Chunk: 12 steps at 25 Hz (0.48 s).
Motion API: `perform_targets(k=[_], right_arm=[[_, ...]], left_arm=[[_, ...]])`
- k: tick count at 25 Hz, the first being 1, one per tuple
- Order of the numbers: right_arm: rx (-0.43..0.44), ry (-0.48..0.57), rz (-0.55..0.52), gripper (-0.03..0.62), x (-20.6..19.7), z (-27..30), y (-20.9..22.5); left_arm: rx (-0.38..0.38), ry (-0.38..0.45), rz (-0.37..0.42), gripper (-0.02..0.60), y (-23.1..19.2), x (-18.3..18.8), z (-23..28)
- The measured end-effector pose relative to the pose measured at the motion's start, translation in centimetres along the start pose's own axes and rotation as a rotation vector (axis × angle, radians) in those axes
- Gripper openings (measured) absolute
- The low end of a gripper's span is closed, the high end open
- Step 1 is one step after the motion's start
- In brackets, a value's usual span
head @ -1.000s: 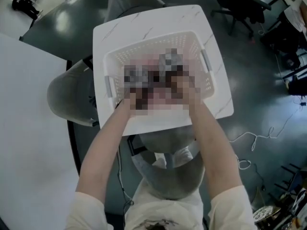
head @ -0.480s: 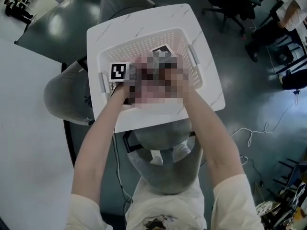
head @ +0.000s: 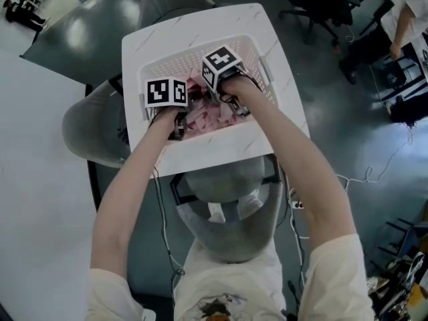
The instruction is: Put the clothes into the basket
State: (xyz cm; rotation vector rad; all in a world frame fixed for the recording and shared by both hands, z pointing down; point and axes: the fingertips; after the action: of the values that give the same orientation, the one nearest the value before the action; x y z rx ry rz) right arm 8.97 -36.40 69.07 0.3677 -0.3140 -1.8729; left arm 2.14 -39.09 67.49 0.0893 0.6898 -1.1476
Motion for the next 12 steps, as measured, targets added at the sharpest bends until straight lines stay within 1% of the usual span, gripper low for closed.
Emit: perform_targets(k=[2, 4, 8, 10, 12], right_arm=[[-0.005, 0.007, -0.004, 0.301, 0.5, -1.4, -0.4], [-0.014, 0.021, -0.002, 0.301, 0.6, -2.8, -0.7], [-0.020, 0.043, 0.018, 0.301, 0.2, -4.5, -1.1], [-0.039, 0.046, 0.017, 0.301, 0.0, -5.0, -1.1], [-0.049, 0.052, 0.018, 0.301, -0.2, -5.6, -1.2]], left_arm=[[-0.017, 0.016, -0.039, 0.267, 0.3, 0.6, -1.0], [-0.025, 0.024, -0.045, 0.267, 0.8, 0.9, -1.9], [-0.012, 0.001, -0.021, 0.265, 1.4, 0.4, -3.2], [-0.008, -0.011, -0.001, 0.265, 1.6, 0.1, -3.6], [-0.003, -0.006, 0.020, 0.265, 1.7, 0.3, -4.3]])
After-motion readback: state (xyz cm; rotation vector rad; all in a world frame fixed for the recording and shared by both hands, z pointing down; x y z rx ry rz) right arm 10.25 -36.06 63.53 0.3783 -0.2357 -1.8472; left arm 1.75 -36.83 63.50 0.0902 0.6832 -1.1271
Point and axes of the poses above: the fingertips, and each gripper's own axes: z forward along the fingers, y to its right, x out of its top, and after that the axes turned 9 degrees about z, right-handed
